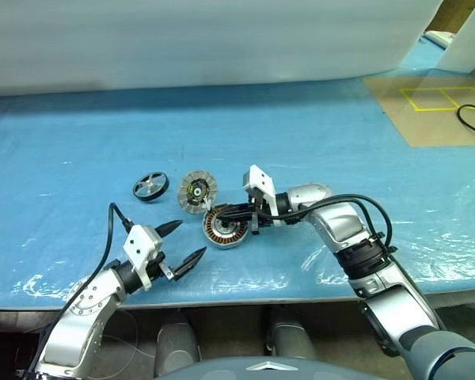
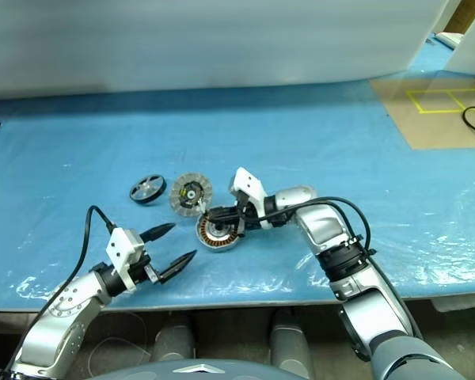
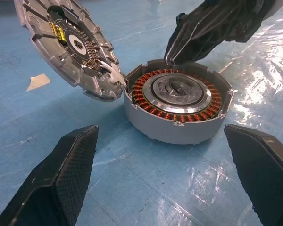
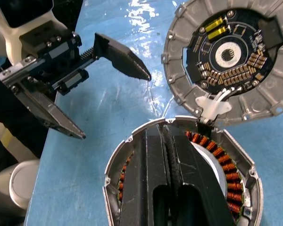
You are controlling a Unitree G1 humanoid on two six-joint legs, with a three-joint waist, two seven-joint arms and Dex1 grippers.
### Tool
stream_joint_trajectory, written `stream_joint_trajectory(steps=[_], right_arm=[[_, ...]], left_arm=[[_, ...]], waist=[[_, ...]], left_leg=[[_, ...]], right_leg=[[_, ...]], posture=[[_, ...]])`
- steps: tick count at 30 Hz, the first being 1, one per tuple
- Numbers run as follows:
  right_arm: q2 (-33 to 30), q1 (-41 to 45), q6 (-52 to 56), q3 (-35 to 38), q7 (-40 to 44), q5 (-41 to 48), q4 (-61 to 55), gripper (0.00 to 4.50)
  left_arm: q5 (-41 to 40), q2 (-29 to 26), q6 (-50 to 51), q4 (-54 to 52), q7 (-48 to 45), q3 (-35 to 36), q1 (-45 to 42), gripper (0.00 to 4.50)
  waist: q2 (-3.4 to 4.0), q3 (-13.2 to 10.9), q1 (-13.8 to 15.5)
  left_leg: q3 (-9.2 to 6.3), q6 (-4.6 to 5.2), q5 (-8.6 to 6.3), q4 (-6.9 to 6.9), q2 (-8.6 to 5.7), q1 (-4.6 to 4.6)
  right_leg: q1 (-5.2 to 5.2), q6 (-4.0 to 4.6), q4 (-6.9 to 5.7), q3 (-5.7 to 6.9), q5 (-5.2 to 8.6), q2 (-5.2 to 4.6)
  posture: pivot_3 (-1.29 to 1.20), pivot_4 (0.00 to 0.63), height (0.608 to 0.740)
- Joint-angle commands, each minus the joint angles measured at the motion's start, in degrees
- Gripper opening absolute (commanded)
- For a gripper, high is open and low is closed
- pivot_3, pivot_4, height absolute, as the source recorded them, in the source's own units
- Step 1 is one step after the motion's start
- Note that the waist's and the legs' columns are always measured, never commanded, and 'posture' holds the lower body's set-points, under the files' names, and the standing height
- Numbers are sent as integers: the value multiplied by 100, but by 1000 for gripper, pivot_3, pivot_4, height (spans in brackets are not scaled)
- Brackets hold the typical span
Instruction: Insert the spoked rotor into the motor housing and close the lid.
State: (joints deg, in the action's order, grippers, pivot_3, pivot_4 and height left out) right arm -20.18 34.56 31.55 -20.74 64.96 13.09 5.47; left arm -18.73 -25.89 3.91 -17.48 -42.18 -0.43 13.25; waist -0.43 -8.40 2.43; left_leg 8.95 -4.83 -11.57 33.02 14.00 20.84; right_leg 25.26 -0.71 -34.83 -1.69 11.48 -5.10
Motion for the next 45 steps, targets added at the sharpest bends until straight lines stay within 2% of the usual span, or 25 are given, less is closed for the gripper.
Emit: stream_joint_trajectory(steps=[1,27,36,45], right_arm=[[-42,-19,-201,-34,-6,-43,-194,34],[-115,144,-795,-671,-263,-1120,168,34],[113,46,438,-136,-35,-227,-90,34],[180,101,395,158,-189,40,-33,34]], left_arm=[[29,-16,-143,-70,-19,14,-25,4500],[64,41,-165,-47,56,-13,-28,4500],[111,93,-150,-49,62,-39,-50,4500],[107,82,-119,-20,35,-43,-136,4500]], waist=[[0,0,0],[-1,1,-7],[-1,1,-13],[-1,1,-4]], left_leg=[[0,0,0,0,0,0],[0,2,-1,0,0,-12],[0,8,-5,-1,0,-25],[0,1,-1,-1,0,-16]], right_leg=[[0,0,0,0,0,0],[-9,0,-2,-1,0,0],[-16,0,-6,-3,0,1],[-13,0,1,-2,0,0]], posture=[[0,150,740],[0,150,740],[0,150,740],[0,150,740]])
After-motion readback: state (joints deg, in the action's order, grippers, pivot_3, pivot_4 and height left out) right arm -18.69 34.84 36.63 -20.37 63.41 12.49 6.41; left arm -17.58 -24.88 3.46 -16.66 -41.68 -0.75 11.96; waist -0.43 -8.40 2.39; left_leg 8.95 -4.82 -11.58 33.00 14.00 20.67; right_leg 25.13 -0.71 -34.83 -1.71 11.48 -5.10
